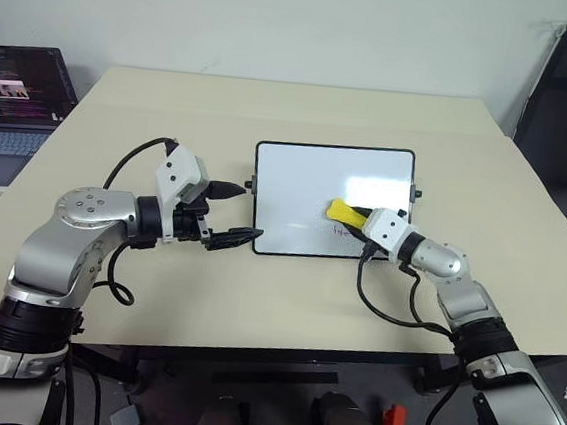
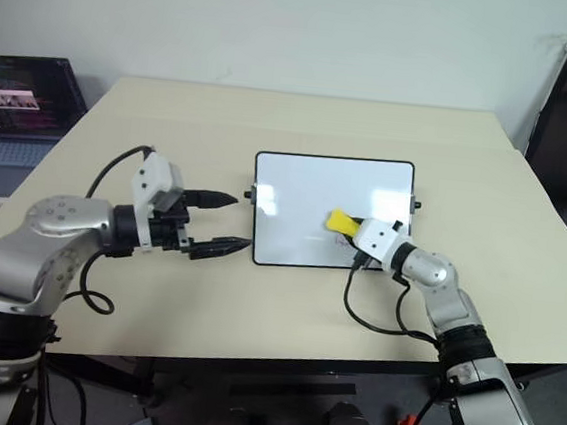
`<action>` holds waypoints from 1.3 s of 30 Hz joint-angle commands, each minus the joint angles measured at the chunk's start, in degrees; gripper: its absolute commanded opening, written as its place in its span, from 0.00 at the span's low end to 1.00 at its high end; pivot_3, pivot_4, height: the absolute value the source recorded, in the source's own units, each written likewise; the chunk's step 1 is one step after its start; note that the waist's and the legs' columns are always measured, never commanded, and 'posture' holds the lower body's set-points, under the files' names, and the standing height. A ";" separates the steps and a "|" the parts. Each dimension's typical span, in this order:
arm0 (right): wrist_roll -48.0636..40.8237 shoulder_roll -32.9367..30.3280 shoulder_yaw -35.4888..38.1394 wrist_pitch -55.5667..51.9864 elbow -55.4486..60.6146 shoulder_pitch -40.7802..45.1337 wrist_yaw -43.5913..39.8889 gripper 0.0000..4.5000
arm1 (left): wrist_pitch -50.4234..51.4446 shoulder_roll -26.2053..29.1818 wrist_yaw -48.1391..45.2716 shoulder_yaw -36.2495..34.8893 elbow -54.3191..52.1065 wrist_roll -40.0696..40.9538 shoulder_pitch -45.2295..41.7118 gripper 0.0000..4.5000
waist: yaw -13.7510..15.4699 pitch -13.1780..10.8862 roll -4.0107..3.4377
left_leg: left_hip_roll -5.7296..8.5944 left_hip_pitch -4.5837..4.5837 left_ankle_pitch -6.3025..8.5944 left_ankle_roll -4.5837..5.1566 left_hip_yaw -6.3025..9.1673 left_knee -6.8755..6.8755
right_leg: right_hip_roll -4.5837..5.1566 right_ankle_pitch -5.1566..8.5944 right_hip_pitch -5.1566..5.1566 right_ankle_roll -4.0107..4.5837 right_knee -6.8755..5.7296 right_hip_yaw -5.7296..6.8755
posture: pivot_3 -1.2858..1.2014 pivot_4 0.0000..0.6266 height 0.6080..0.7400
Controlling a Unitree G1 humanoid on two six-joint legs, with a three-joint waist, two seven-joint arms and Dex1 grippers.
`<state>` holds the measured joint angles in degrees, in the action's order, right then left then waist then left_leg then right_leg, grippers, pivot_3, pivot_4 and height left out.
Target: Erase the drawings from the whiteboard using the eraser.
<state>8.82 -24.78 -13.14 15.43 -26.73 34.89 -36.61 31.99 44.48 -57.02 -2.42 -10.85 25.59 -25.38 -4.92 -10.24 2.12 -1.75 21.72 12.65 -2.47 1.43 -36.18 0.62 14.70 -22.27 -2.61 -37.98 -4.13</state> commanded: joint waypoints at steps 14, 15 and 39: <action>-24.49 -26.99 18.23 -28.85 25.06 -3.00 -25.49 0.24 | -0.69 1.09 -0.53 -1.24 -0.94 0.65 -1.11 1.00 | 2.10 -0.23 -0.19 | 0.07 1.20 0.05 -0.01 0.07 0.11 | 0.11 -0.07 -1.08 -0.03 0.02 0.19 | 0.52 0.24 1.00; -24.01 -28.99 18.19 -28.87 25.34 -4.25 -26.65 0.24 | -0.78 1.07 -0.62 -1.11 -0.82 0.58 -1.05 1.00 | 2.17 -0.23 -0.19 | 0.08 1.22 0.06 -0.01 0.06 0.14 | 0.12 -0.05 -1.09 -0.04 0.05 0.19 | 0.52 0.24 1.00; -23.45 -32.68 20.41 -28.64 21.28 -6.51 -26.13 0.24 | -0.56 1.02 -1.01 -1.07 -0.56 0.14 -1.66 1.00 | 1.75 -0.25 -0.19 | 0.09 1.15 0.07 -0.03 -0.06 0.07 | 0.14 0.09 -1.06 -0.36 0.01 0.08 | 0.52 0.24 1.00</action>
<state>-14.57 -57.07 6.06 -14.09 -6.43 26.63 -62.93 32.01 45.06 -58.10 -2.53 -10.19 25.39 -26.61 -3.17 -10.49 1.93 -1.65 22.88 12.72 -2.50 1.37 -36.11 0.76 14.79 -23.34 -2.97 -37.98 -4.05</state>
